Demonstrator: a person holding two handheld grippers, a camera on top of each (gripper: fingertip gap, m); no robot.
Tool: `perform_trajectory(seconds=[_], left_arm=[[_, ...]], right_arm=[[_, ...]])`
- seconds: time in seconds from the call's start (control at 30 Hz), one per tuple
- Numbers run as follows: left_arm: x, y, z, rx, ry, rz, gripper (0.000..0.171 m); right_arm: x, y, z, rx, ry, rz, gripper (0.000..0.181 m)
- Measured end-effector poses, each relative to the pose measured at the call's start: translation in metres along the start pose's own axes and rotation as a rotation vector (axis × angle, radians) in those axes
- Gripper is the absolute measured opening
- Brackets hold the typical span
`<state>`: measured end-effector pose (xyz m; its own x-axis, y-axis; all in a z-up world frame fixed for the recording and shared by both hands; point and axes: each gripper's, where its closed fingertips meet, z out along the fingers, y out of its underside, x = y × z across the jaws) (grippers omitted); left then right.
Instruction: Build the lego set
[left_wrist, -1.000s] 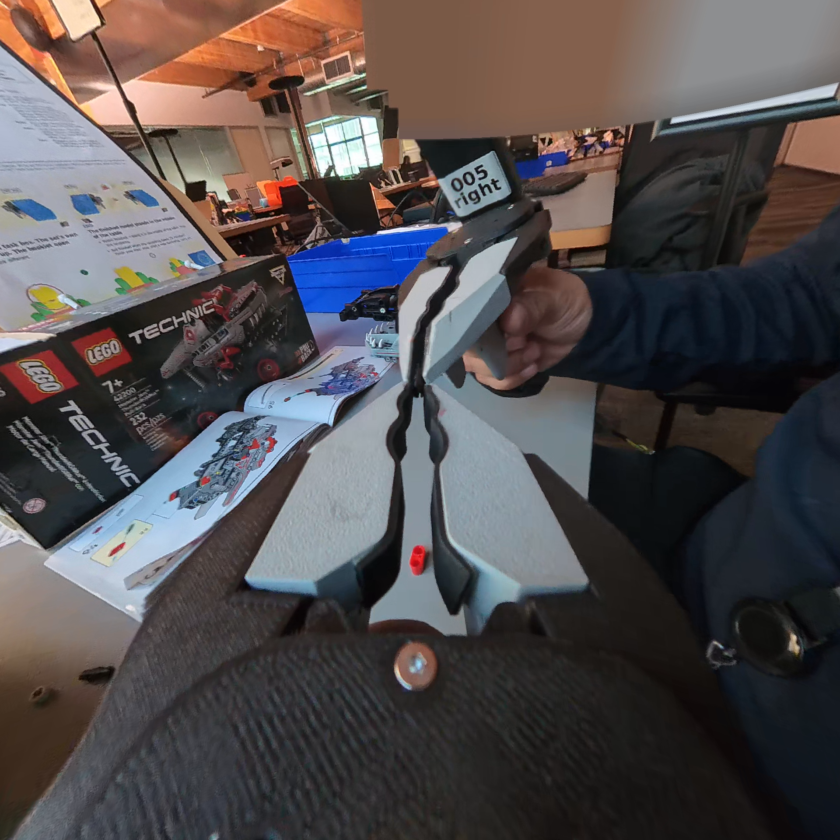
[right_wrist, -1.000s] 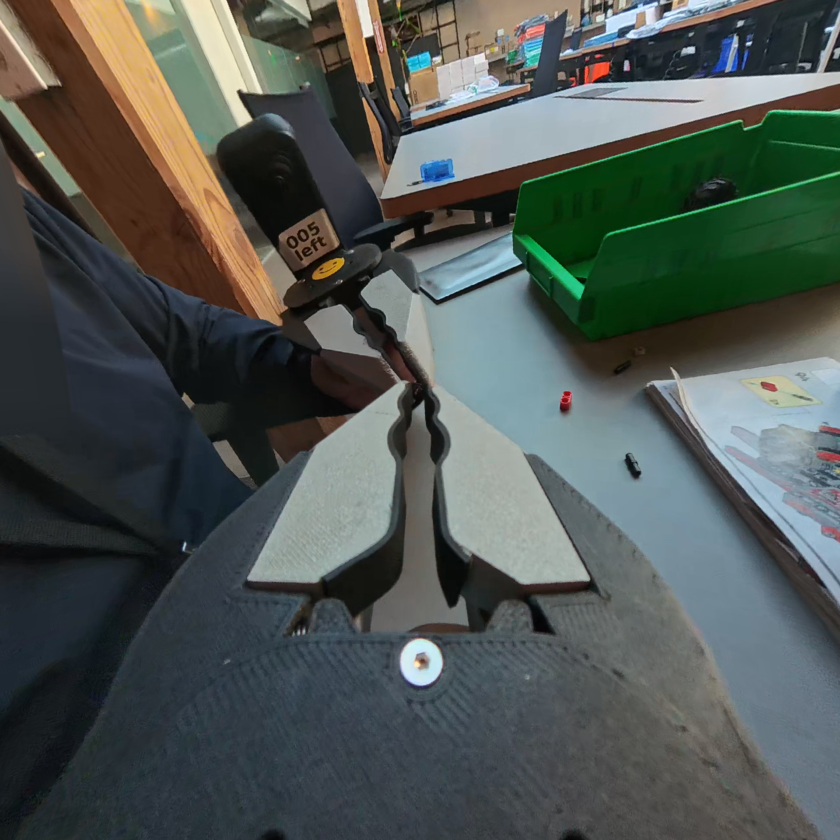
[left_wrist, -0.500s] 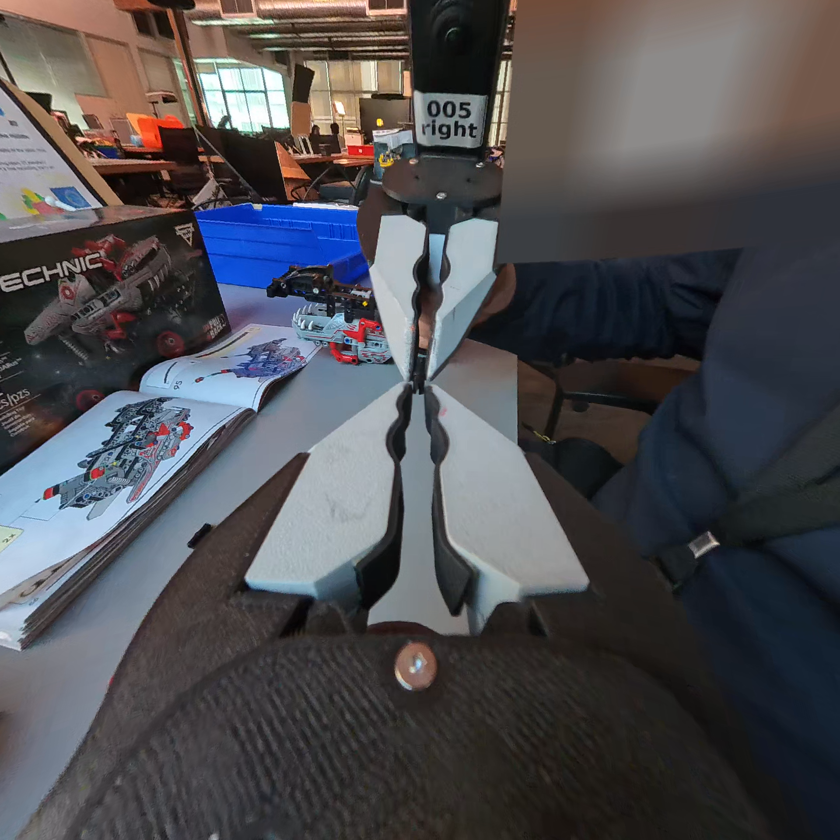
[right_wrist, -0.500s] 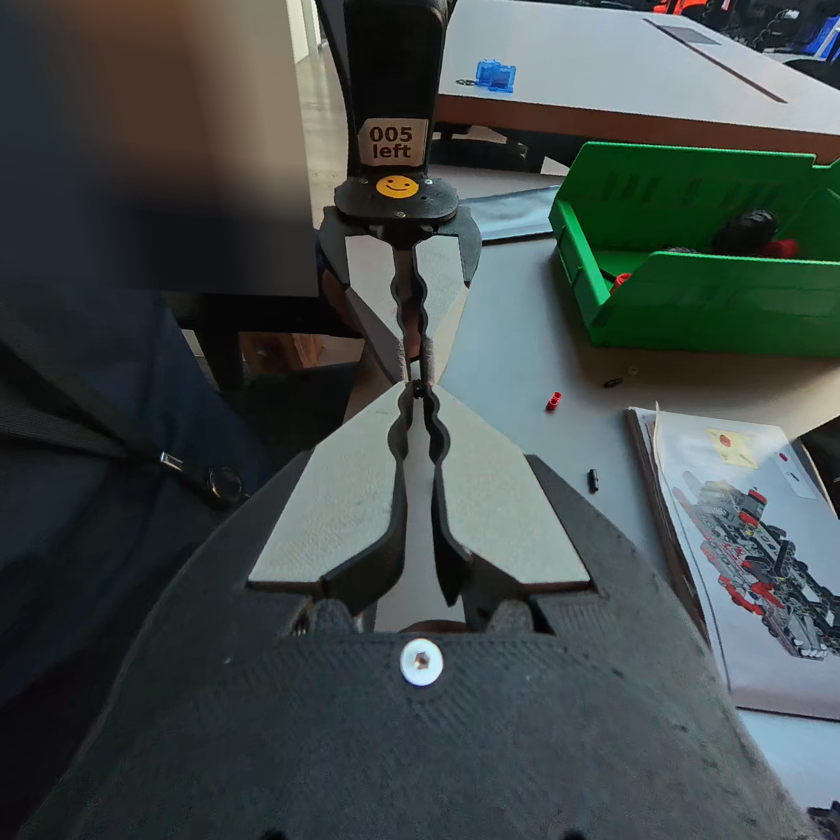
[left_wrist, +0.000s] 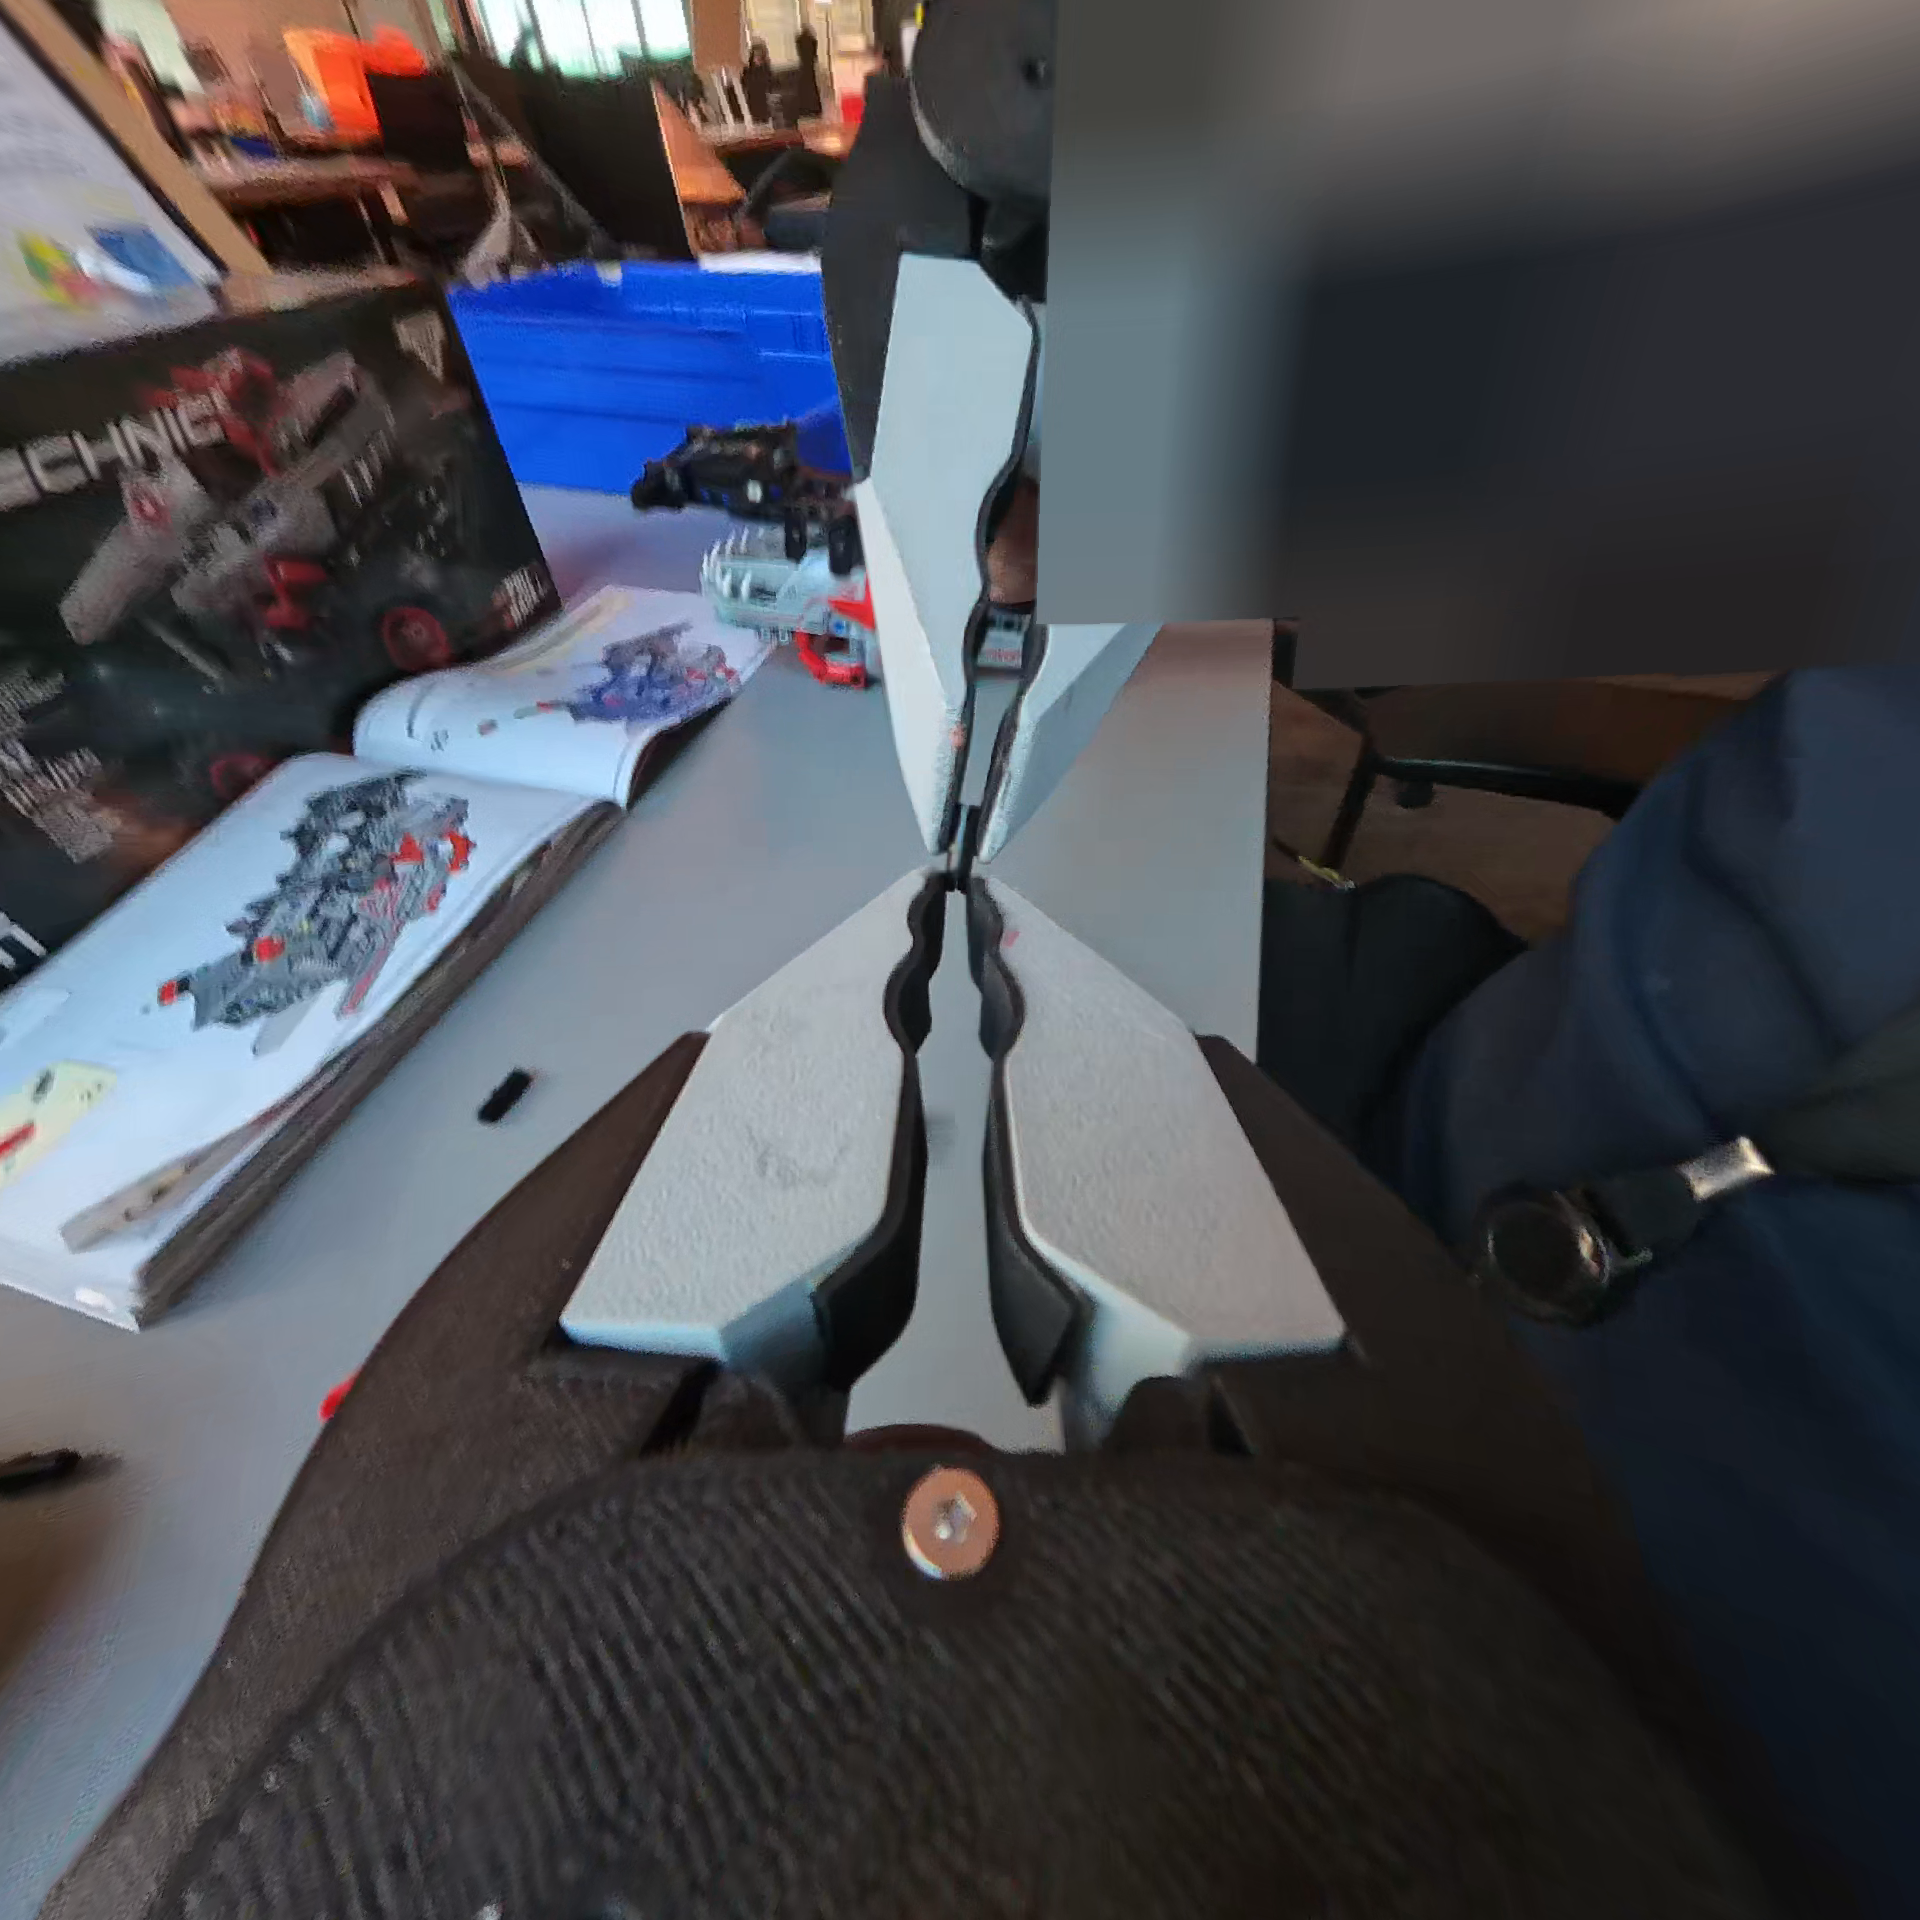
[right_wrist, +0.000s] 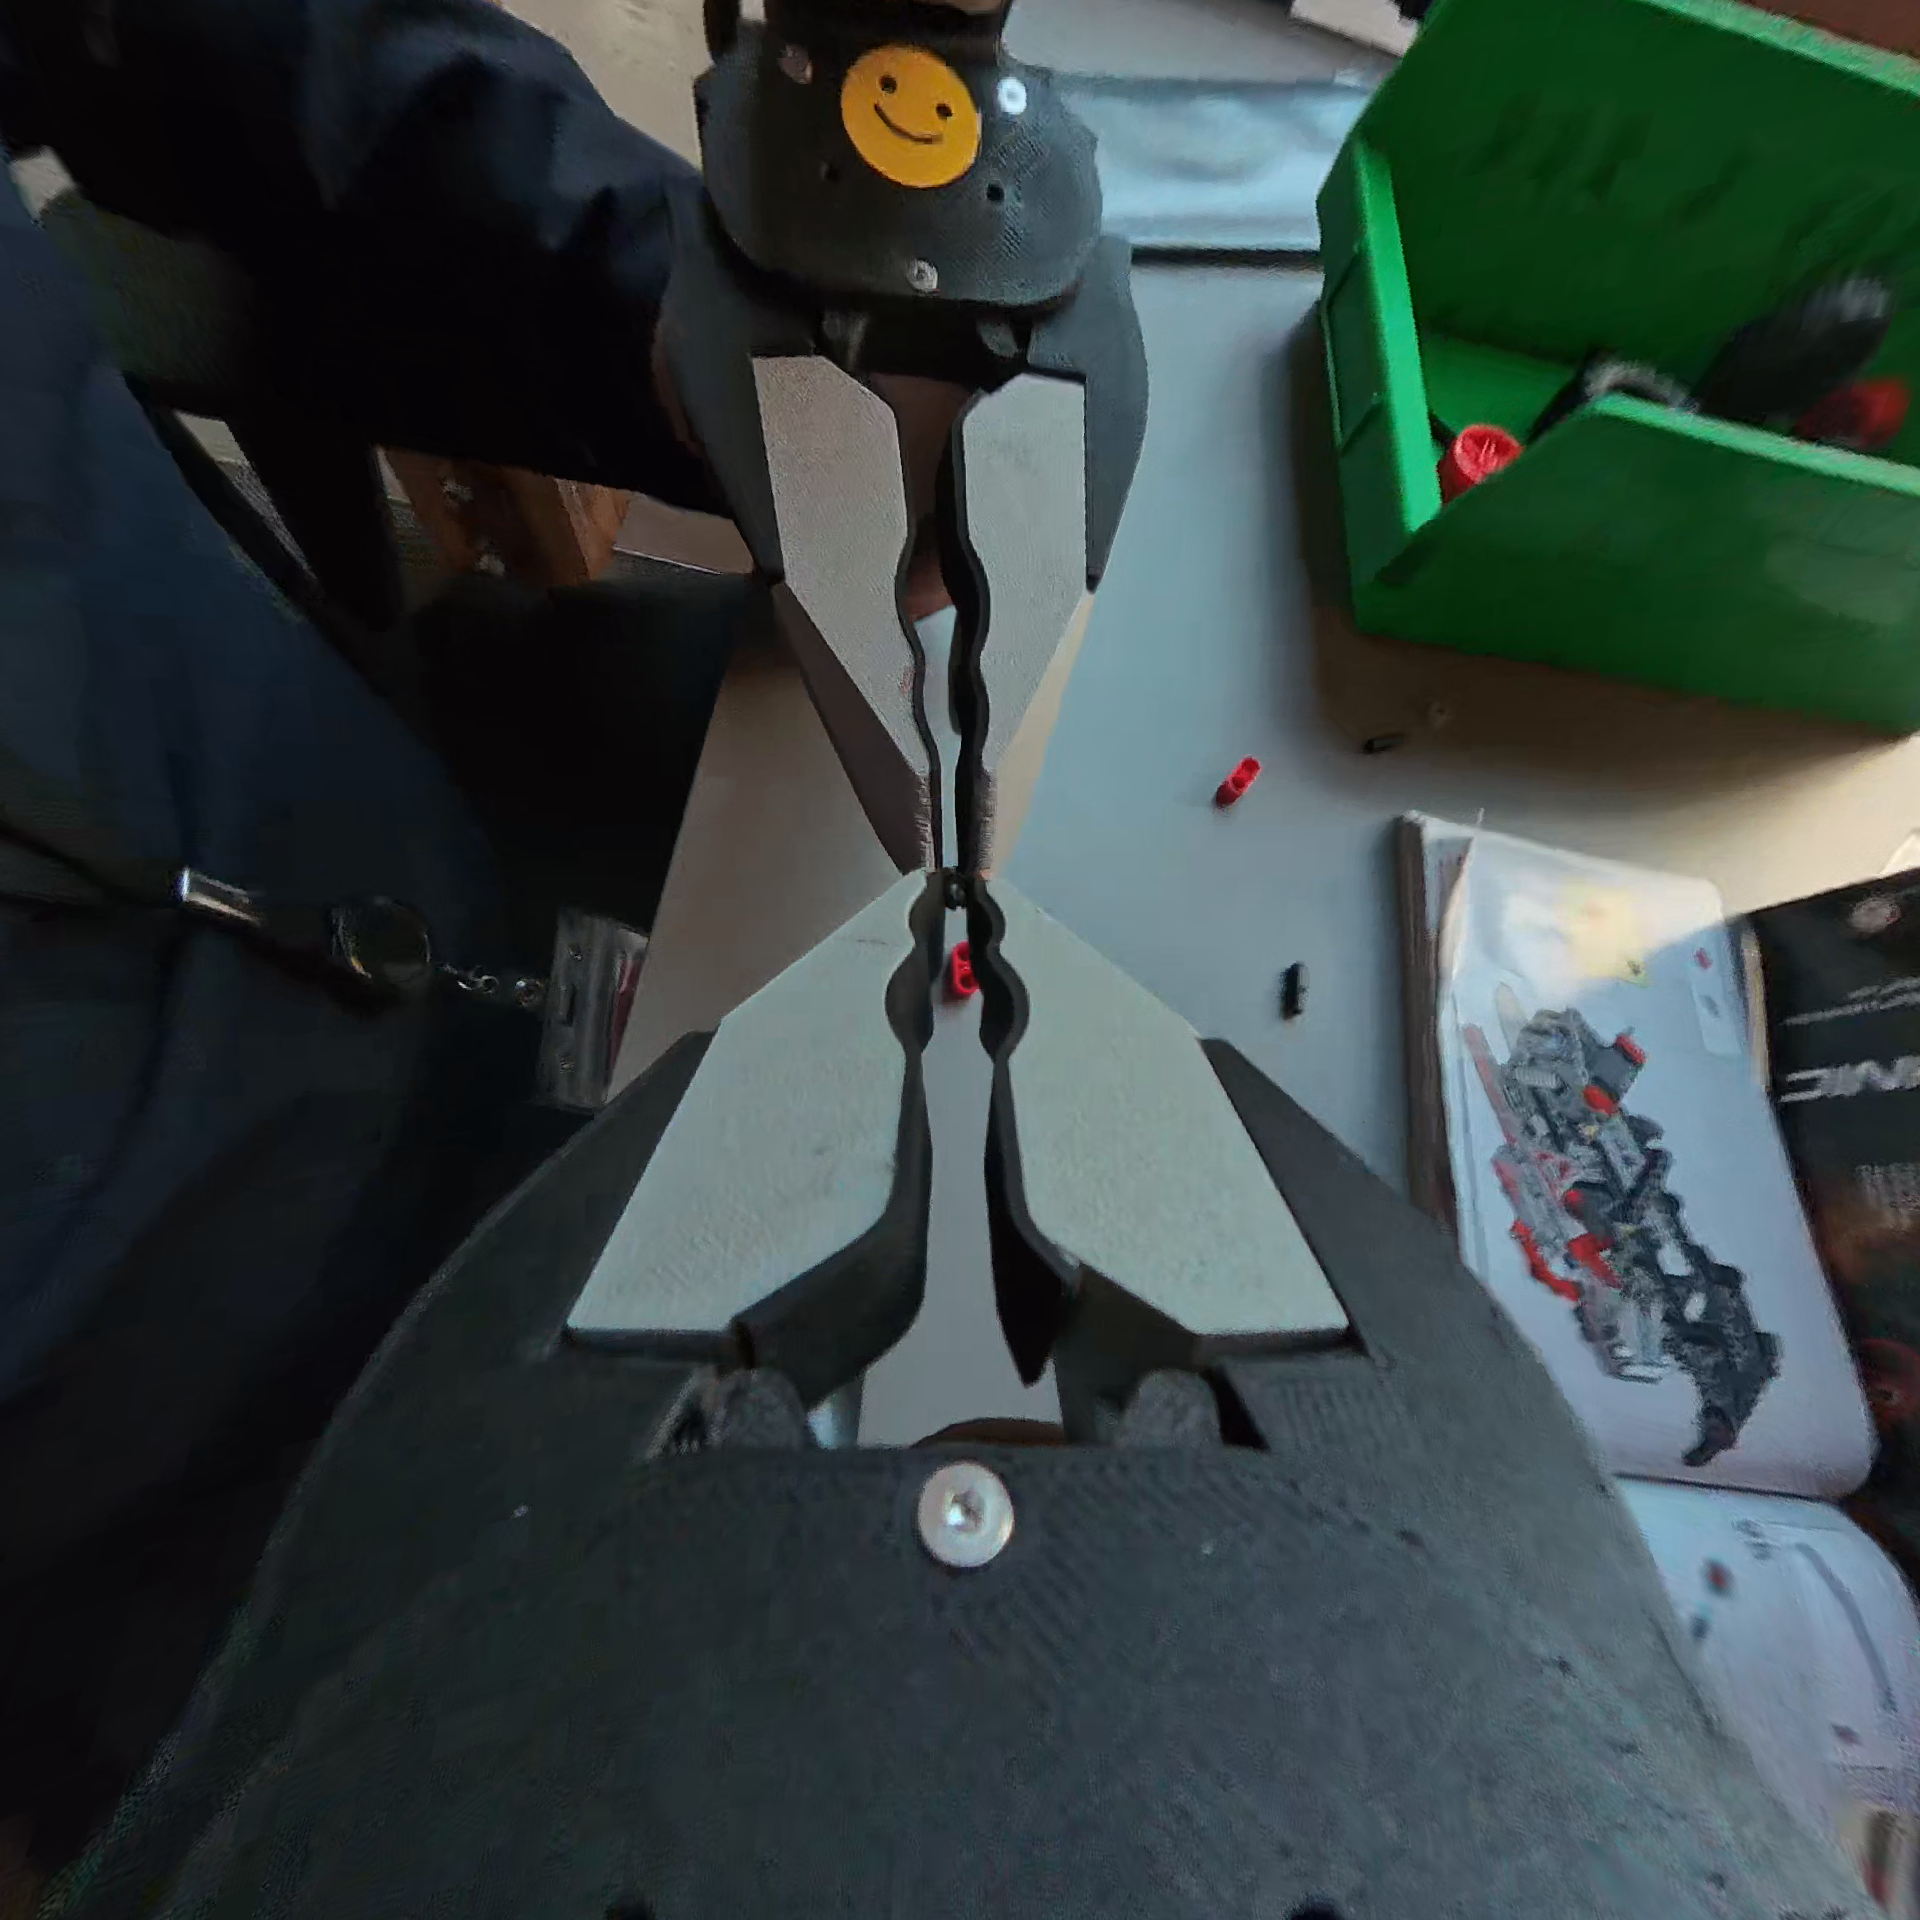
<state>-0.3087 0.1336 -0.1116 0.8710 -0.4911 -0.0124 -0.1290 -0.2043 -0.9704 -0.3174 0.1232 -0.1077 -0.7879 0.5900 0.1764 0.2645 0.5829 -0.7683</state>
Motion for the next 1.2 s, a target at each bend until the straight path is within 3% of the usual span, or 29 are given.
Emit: perform_trajectory(seconds=[0.07,0.17,0.33,0.6,1.2], left_arm=[[-0.010,0.018,-0.004,-0.124,0.001,-0.054,0.000],[-0.024,0.062,-0.011,-0.368,-0.027,-0.041,0.018],[-0.020,0.083,-0.001,-0.516,0.039,-0.048,0.022],[-0.018,0.081,0.010,-0.520,0.077,-0.036,0.005],[-0.017,0.082,0.011,-0.520,0.079,0.002,0.005]], right_arm=[[0.006,0.014,0.010,-0.056,-0.009,0.070,0.000],[0.006,0.039,0.025,-0.161,-0.058,0.124,0.000],[0.006,0.052,0.040,-0.270,-0.074,0.110,0.001],[0.006,0.058,0.045,-0.319,-0.100,0.085,0.001],[0.003,0.060,0.050,-0.437,-0.146,0.018,0.001]])
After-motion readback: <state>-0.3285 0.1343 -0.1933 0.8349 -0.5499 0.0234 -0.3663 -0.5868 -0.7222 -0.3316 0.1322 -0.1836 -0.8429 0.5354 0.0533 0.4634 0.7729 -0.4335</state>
